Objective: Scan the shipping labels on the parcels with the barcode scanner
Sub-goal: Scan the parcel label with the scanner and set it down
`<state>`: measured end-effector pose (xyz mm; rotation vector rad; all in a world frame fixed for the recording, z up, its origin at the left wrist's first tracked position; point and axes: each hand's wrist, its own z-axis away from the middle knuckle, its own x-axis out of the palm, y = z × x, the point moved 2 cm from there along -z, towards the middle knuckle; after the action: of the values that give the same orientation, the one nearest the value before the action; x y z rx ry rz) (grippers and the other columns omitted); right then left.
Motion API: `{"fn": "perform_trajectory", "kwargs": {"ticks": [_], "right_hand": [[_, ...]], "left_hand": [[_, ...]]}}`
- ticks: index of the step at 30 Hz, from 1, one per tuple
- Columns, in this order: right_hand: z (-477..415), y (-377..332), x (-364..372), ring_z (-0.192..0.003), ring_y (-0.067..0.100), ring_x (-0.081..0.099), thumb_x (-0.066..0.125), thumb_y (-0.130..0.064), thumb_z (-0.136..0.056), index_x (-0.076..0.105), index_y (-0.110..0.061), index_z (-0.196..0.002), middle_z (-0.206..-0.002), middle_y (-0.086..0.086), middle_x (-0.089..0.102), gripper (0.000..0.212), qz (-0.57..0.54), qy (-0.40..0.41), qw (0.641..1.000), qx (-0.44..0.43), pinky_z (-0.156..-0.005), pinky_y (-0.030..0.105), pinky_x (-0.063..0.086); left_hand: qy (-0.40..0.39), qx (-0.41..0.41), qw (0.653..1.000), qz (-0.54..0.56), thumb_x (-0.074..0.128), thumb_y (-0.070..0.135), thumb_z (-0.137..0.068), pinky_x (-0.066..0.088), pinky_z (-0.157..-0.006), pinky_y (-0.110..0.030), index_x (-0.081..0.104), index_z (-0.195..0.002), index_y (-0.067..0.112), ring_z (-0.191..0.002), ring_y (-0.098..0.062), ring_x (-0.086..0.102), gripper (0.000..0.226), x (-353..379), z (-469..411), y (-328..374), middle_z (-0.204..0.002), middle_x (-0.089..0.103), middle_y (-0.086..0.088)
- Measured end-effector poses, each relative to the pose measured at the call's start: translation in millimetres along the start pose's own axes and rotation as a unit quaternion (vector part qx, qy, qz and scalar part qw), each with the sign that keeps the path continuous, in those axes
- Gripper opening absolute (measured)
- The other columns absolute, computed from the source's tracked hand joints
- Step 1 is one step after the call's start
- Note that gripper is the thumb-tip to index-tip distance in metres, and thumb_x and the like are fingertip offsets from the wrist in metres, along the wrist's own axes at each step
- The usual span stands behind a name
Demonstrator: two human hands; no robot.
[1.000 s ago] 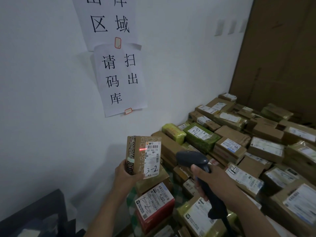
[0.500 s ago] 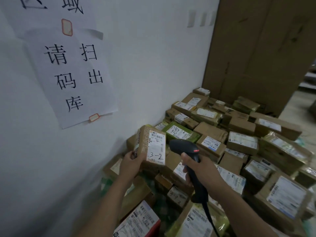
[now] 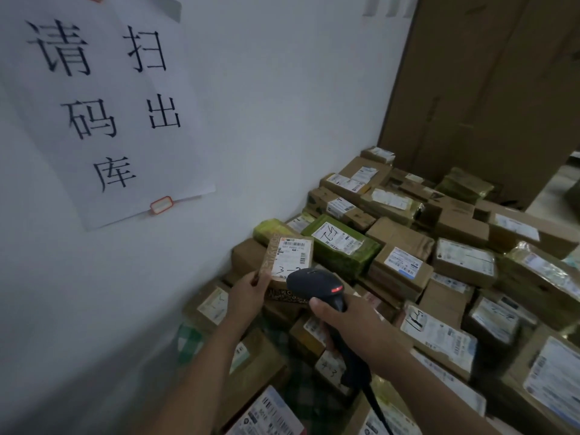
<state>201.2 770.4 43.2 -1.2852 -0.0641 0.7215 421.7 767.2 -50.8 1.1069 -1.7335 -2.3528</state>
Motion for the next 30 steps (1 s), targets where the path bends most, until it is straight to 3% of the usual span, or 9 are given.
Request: {"fn": "perform_trajectory", "kwargs": {"ticks": [3,7,12,15,21,25,27,30], "right_hand": [[-4,-1,14,-0.051,0.021,0.060,0.065,-0.045,-0.088,0.066,-0.010,-0.082,-0.062,0.010,0.067,0.036,0.013,-0.015,1.000,0.012,-0.058,0.032,0.051],[-11,5,34,-0.044,0.017,0.057,0.064,-0.045,-0.089,0.064,-0.005,-0.079,-0.054,0.006,0.063,0.041,0.028,-0.046,0.998,0.026,-0.055,0.029,0.052],[-25,16,51,-0.044,0.006,0.055,0.061,-0.043,-0.091,0.062,-0.012,-0.078,-0.053,-0.005,0.060,0.034,0.055,-0.046,0.996,0.053,-0.040,0.008,0.041],[-32,21,58,-0.041,0.008,0.055,0.062,-0.041,-0.091,0.062,-0.010,-0.078,-0.049,-0.004,0.060,0.034,0.062,-0.075,0.993,0.071,-0.043,0.013,0.045],[-39,33,73,-0.044,0.017,0.058,0.068,-0.039,-0.088,0.061,-0.018,-0.069,-0.053,0.006,0.064,0.029,0.084,-0.114,0.988,0.056,-0.051,0.027,0.051],[-37,37,83,-0.070,0.028,0.070,0.069,-0.042,-0.086,0.063,-0.022,-0.077,-0.077,0.014,0.073,0.023,0.119,-0.112,0.986,0.044,-0.050,0.017,0.049],[-37,38,87,-0.076,0.027,0.071,0.069,-0.045,-0.085,0.062,-0.022,-0.078,-0.077,0.012,0.073,0.026,0.145,-0.112,0.982,0.036,-0.048,0.014,0.046],[-39,41,90,-0.075,0.026,0.071,0.069,-0.046,-0.085,0.062,-0.020,-0.076,-0.074,0.010,0.073,0.028,0.158,-0.107,0.981,0.038,-0.046,0.012,0.044]], "left_hand": [[0.008,-0.007,0.997,-0.079,0.050,0.048,-0.099,0.049,-0.095,-0.037,0.058,-0.133,0.011,-0.114,-0.024,0.061,0.051,-22,1,-31,-0.127,0.064,-0.007],[0.016,-0.050,0.991,-0.120,0.062,0.027,-0.096,0.042,-0.087,-0.024,0.059,-0.130,0.007,-0.116,-0.025,0.059,0.040,-53,3,-73,-0.130,0.062,-0.008],[0.037,-0.078,0.980,-0.181,0.076,0.031,-0.082,0.046,-0.101,-0.037,0.057,-0.131,0.018,-0.117,-0.026,0.057,0.054,-68,-7,-135,-0.128,0.062,-0.008],[0.042,-0.095,0.979,-0.175,0.084,0.032,-0.073,0.042,-0.103,-0.039,0.054,-0.126,0.014,-0.122,-0.028,0.048,0.064,-69,-15,-144,-0.131,0.052,-0.011],[0.011,-0.127,0.974,-0.187,0.087,0.045,-0.063,0.039,-0.103,-0.038,0.050,-0.131,0.015,-0.123,-0.026,0.039,0.083,-71,-31,-151,-0.128,0.051,-0.006],[-0.005,-0.155,0.980,-0.124,0.082,0.057,-0.050,0.049,-0.098,-0.040,0.065,-0.113,0.030,-0.112,-0.023,0.056,0.070,-73,-40,-178,-0.115,0.066,-0.002],[0.009,-0.153,0.984,-0.088,0.079,0.061,-0.042,0.054,-0.094,-0.043,0.068,-0.113,0.034,-0.110,-0.024,0.061,0.077,-76,-43,-190,-0.113,0.067,0.001],[0.024,-0.148,0.989,0.020,0.087,0.032,-0.067,0.055,-0.092,-0.039,0.060,-0.123,0.025,-0.108,-0.022,0.060,0.063,-82,-28,-164,-0.113,0.061,0.002]]}}
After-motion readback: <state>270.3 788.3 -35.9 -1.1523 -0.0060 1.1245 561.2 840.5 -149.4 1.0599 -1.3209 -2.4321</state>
